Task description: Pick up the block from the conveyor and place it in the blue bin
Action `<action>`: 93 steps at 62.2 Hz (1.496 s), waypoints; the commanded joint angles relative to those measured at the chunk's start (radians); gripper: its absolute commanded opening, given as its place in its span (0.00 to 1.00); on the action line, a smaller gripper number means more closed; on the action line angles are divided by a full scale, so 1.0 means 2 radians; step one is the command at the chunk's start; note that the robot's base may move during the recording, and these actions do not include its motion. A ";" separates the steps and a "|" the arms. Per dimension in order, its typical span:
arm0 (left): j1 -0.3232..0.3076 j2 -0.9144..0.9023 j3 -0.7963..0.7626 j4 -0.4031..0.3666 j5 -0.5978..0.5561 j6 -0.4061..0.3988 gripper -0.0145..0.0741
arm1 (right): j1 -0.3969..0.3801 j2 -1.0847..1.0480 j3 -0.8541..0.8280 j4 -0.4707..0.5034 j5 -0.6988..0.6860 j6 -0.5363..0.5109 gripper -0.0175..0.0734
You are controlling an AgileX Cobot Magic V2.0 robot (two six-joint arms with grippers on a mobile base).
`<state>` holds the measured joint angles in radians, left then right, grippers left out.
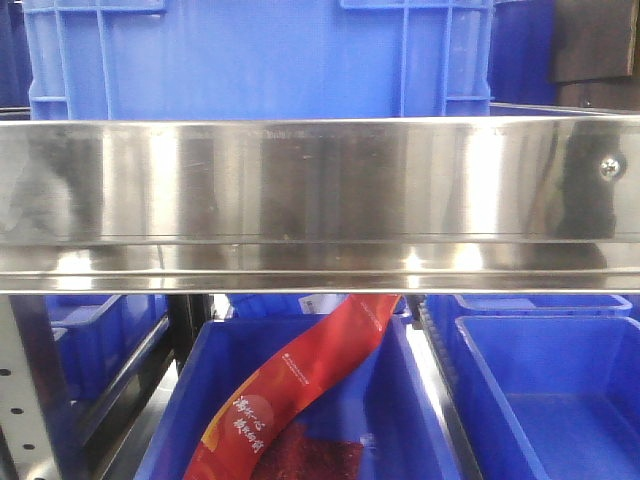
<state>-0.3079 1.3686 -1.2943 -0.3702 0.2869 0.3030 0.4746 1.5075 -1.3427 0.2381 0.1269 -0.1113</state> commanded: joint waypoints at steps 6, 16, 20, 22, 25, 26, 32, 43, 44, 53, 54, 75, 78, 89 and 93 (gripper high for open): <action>-0.003 -0.019 -0.007 0.011 -0.008 0.001 0.27 | -0.008 -0.028 -0.005 -0.003 -0.013 -0.004 0.22; -0.003 -0.032 -0.007 0.012 0.003 0.001 0.04 | -0.041 -0.050 -0.005 0.001 0.014 0.000 0.02; -0.003 -0.046 -0.007 0.014 0.024 0.001 0.04 | -0.055 -0.068 -0.005 0.002 0.038 0.000 0.02; 0.000 -0.054 -0.004 0.021 0.029 0.001 0.04 | -0.062 -0.078 -0.005 0.002 0.048 0.000 0.01; 0.003 -0.069 0.006 0.025 0.027 0.001 0.04 | -0.076 -0.101 0.005 0.002 0.052 0.000 0.01; 0.003 -0.073 0.012 0.025 0.025 0.001 0.04 | -0.079 -0.106 0.009 0.002 0.052 0.000 0.01; 0.009 -0.108 0.057 0.004 -0.011 0.001 0.04 | -0.097 -0.144 0.046 0.002 0.035 0.000 0.01; 0.009 -0.186 0.181 -0.005 -0.059 0.001 0.04 | -0.101 -0.225 0.161 0.002 0.001 0.000 0.01; 0.009 -0.193 0.191 -0.005 -0.059 0.001 0.04 | -0.101 -0.232 0.171 0.002 -0.002 0.000 0.01; 0.009 -0.280 0.303 -0.005 -0.059 0.001 0.04 | -0.101 -0.313 0.294 0.001 -0.050 0.000 0.01; 0.009 -0.288 0.313 -0.005 -0.059 0.001 0.04 | -0.101 -0.321 0.305 0.001 -0.058 0.000 0.01; 0.009 -0.468 0.461 -0.005 -0.059 0.001 0.04 | -0.101 -0.475 0.429 0.000 0.028 0.000 0.01; 0.009 -0.489 0.468 -0.005 -0.059 0.001 0.04 | -0.101 -0.487 0.429 0.000 0.054 0.000 0.01; 0.009 -0.545 0.473 -0.005 -0.061 0.001 0.04 | -0.101 -0.517 0.429 0.000 0.077 0.000 0.01; 0.009 -0.557 0.473 -0.005 -0.061 0.001 0.04 | -0.101 -0.519 0.429 0.000 0.076 0.000 0.01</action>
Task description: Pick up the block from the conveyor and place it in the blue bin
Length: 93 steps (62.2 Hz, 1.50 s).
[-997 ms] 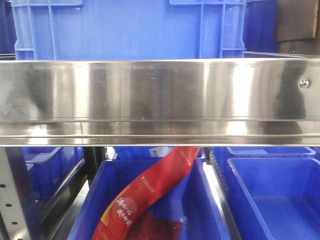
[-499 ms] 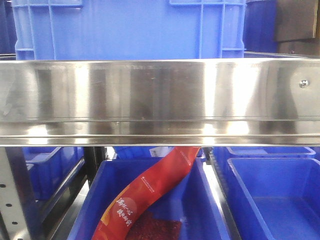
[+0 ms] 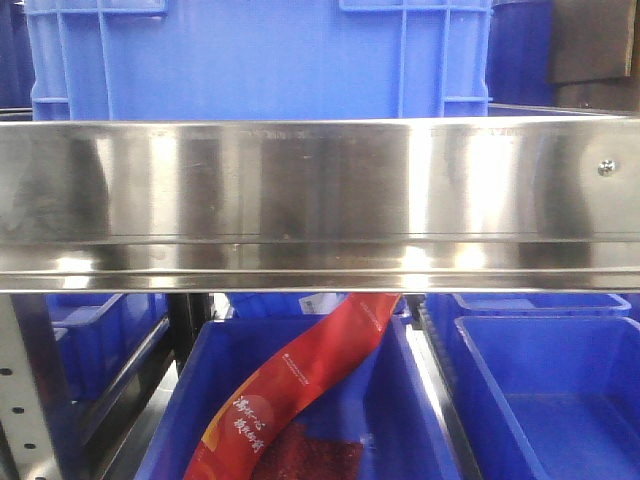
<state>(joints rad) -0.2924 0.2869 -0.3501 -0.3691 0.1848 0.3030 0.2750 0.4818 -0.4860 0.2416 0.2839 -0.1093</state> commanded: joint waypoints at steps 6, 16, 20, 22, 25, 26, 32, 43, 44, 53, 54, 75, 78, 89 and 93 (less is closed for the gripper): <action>0.001 -0.032 0.001 -0.005 -0.010 0.001 0.04 | -0.002 -0.008 0.001 -0.002 -0.003 -0.001 0.01; 0.001 -0.037 0.001 -0.005 -0.010 0.001 0.04 | -0.002 -0.008 0.001 -0.002 -0.003 -0.001 0.01; 0.001 -0.037 0.001 -0.005 -0.010 0.001 0.04 | -0.002 -0.008 0.001 -0.002 -0.003 -0.001 0.01; 0.001 -0.037 0.001 -0.005 -0.010 0.001 0.04 | -0.002 -0.009 0.001 -0.002 -0.003 -0.001 0.01; 0.001 -0.037 0.001 -0.005 -0.010 0.001 0.04 | -0.002 -0.013 0.001 -0.003 -0.003 -0.001 0.01; 0.001 -0.037 0.001 -0.005 -0.010 0.001 0.04 | -0.002 -0.017 0.002 -0.004 -0.003 -0.001 0.01; 0.001 -0.037 0.001 -0.005 -0.011 0.001 0.04 | -0.002 -0.053 0.012 -0.047 -0.022 -0.001 0.01; 0.001 -0.037 0.001 -0.005 -0.011 0.001 0.04 | -0.002 -0.157 0.060 -0.136 -0.014 0.001 0.01; 0.001 -0.037 0.001 -0.005 -0.011 0.001 0.04 | -0.002 -0.165 0.066 -0.136 -0.014 0.006 0.01; 0.001 -0.037 0.001 -0.005 -0.011 0.001 0.04 | -0.003 -0.241 0.140 -0.136 -0.017 0.044 0.01; 0.001 -0.037 0.001 -0.005 -0.011 0.001 0.04 | -0.004 -0.241 0.146 -0.136 -0.017 0.044 0.01; 0.001 -0.037 0.001 -0.005 -0.012 0.001 0.04 | -0.063 -0.241 0.243 -0.110 -0.163 0.031 0.01; 0.001 -0.037 0.001 -0.005 -0.012 0.001 0.04 | -0.072 -0.241 0.243 -0.090 -0.154 0.026 0.01; 0.001 -0.037 0.001 -0.005 -0.012 0.001 0.04 | -0.100 -0.241 0.243 -0.083 -0.163 -0.019 0.01; 0.001 -0.037 0.001 -0.005 -0.012 0.001 0.04 | -0.105 -0.241 0.243 -0.081 -0.171 -0.028 0.01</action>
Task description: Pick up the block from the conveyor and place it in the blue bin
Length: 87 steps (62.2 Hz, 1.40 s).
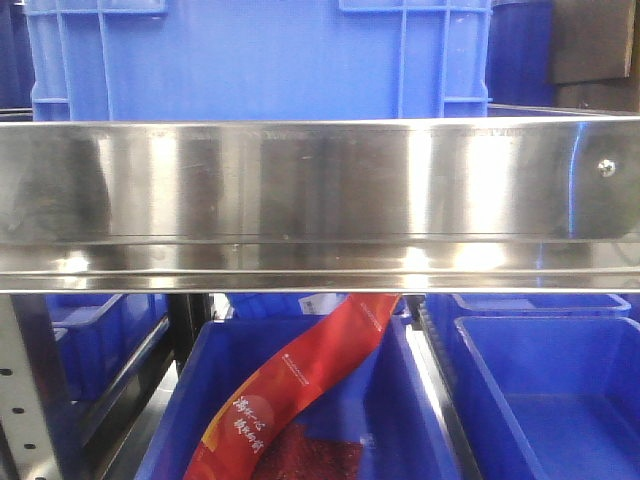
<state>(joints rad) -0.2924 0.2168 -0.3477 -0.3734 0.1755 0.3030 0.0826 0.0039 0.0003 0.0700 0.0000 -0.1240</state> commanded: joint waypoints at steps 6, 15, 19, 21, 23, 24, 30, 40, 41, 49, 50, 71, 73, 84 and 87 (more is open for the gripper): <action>0.001 -0.002 0.000 -0.003 -0.008 0.001 0.04 | -0.010 -0.002 0.000 0.025 -0.020 -0.020 0.01; 0.001 -0.002 0.000 -0.003 -0.008 0.001 0.04 | -0.010 -0.002 0.000 0.025 -0.015 -0.016 0.01; 0.001 -0.002 0.000 -0.003 -0.008 0.001 0.04 | -0.010 -0.002 0.000 0.025 -0.015 -0.016 0.01; 0.001 -0.002 0.000 -0.003 -0.008 0.001 0.04 | -0.010 -0.002 0.000 0.025 -0.015 -0.016 0.01; 0.001 -0.002 0.000 -0.003 -0.008 0.001 0.04 | -0.010 -0.002 0.000 0.025 -0.014 -0.011 0.01; 0.001 -0.002 0.000 -0.003 -0.008 0.001 0.04 | -0.010 -0.002 0.000 0.025 -0.014 -0.002 0.01; 0.001 -0.002 0.000 -0.003 -0.008 0.001 0.04 | -0.010 -0.002 0.000 0.014 -0.014 0.041 0.01; 0.001 -0.002 0.000 -0.003 -0.008 0.001 0.04 | -0.010 -0.002 0.000 0.010 -0.014 0.041 0.01; 0.001 -0.002 0.000 -0.003 -0.008 0.001 0.04 | -0.010 -0.002 0.000 0.010 -0.014 0.041 0.01; 0.001 -0.002 0.000 -0.003 -0.008 0.001 0.04 | -0.010 -0.002 0.000 0.010 -0.016 0.041 0.01; 0.001 -0.002 0.000 -0.003 -0.008 0.001 0.04 | -0.010 -0.002 0.000 0.010 -0.016 0.041 0.01; 0.001 -0.002 0.000 -0.003 -0.008 0.001 0.04 | -0.010 -0.002 0.000 0.010 -0.016 0.041 0.01; 0.001 -0.002 0.000 -0.003 -0.008 0.001 0.04 | -0.010 -0.002 0.000 0.010 -0.016 0.041 0.01; 0.001 -0.002 0.000 -0.003 -0.008 0.001 0.04 | -0.010 -0.002 0.000 0.010 -0.016 0.041 0.01; 0.001 -0.002 0.000 -0.003 -0.009 0.001 0.04 | -0.010 -0.002 0.000 0.010 -0.016 0.041 0.01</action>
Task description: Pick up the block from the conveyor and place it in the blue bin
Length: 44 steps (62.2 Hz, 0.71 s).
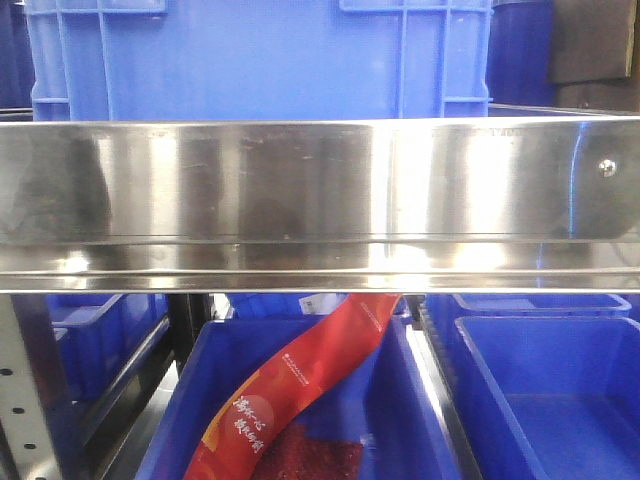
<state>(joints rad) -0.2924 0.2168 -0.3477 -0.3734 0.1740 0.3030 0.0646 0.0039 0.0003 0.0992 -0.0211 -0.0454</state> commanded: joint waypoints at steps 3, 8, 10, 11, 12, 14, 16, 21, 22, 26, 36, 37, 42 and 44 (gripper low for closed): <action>0.004 -0.004 0.002 0.002 -0.022 0.001 0.04 | -0.001 -0.002 0.000 -0.004 -0.005 0.002 0.01; 0.018 -0.006 0.019 0.009 -0.052 0.001 0.04 | -0.001 -0.002 0.000 -0.004 -0.005 0.002 0.01; 0.029 -0.007 0.033 0.010 -0.072 -0.001 0.04 | -0.001 -0.002 0.000 -0.004 -0.005 0.002 0.01; 0.034 -0.008 0.039 0.013 -0.079 -0.003 0.04 | -0.001 -0.002 0.000 -0.004 -0.005 0.002 0.01; 0.039 -0.008 0.044 0.019 -0.087 -0.011 0.04 | -0.001 -0.002 0.000 -0.004 -0.005 0.002 0.01; 0.051 -0.009 0.055 0.040 -0.102 -0.025 0.04 | -0.001 -0.002 0.000 -0.004 -0.005 0.002 0.01; 0.067 -0.012 0.069 0.076 -0.112 -0.040 0.04 | -0.001 -0.002 0.000 -0.004 -0.005 0.002 0.01; 0.100 -0.022 0.094 0.127 -0.113 -0.073 0.04 | -0.001 -0.002 0.000 -0.004 -0.005 0.002 0.01; 0.107 -0.026 0.098 0.129 -0.111 -0.078 0.04 | -0.001 -0.002 0.000 -0.004 -0.005 0.002 0.01; 0.136 -0.042 0.120 0.129 -0.104 -0.083 0.04 | -0.001 -0.002 0.000 -0.004 -0.005 0.002 0.01; 0.167 -0.097 0.172 0.148 -0.108 -0.126 0.04 | -0.001 -0.002 0.000 -0.004 -0.005 0.002 0.01; 0.167 -0.106 0.174 0.153 -0.108 -0.137 0.04 | -0.001 -0.002 0.000 -0.004 -0.005 0.002 0.01; 0.166 -0.108 0.174 0.174 -0.079 -0.159 0.04 | -0.001 -0.002 0.000 -0.004 -0.005 0.002 0.01; 0.164 -0.108 0.174 0.175 -0.076 -0.159 0.04 | -0.001 -0.002 0.000 -0.004 -0.005 0.002 0.01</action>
<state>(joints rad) 0.0379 0.0121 -0.0036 -0.0565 0.0000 0.0245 0.0646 0.0039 0.0003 0.0975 -0.0191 -0.0448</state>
